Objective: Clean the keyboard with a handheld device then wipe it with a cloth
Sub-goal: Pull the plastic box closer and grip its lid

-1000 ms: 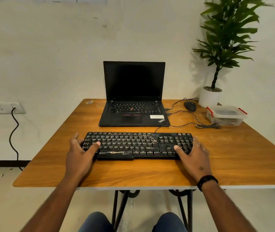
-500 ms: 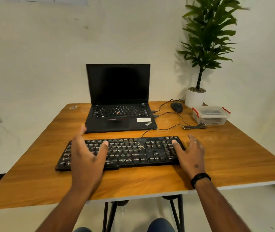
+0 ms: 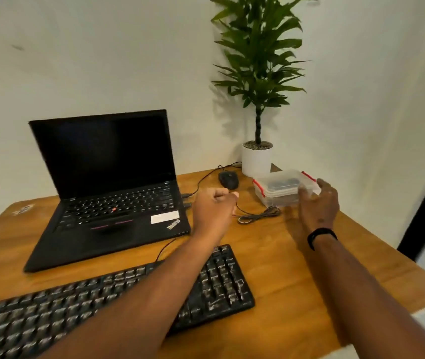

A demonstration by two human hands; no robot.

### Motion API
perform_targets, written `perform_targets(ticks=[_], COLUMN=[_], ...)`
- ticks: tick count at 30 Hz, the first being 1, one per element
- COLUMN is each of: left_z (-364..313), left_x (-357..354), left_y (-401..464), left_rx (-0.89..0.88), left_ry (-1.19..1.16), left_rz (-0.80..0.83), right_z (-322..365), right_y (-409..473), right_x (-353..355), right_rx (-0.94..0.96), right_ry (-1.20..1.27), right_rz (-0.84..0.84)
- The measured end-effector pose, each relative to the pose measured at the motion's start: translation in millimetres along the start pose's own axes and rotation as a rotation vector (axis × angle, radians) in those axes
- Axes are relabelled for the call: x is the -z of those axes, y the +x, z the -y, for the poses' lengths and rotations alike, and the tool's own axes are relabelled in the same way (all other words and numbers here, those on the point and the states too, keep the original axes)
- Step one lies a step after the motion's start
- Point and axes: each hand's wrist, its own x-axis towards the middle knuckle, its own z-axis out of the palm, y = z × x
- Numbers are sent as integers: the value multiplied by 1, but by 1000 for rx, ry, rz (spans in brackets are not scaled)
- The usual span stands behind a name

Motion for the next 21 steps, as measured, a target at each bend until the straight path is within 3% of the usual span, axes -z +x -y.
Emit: perform_targets(ticks=[9,21], left_z=[26,27], left_x=[-92,-89], left_y=[87,91], left_rx=[235,330], left_ry=[24,-40], left_rz=[-38,-42], right_z=[-33,-26], right_y=[63,44], right_x=[-18,-21], right_rx=[-171,-128], right_ry=[141,90], right_rz=[34,24])
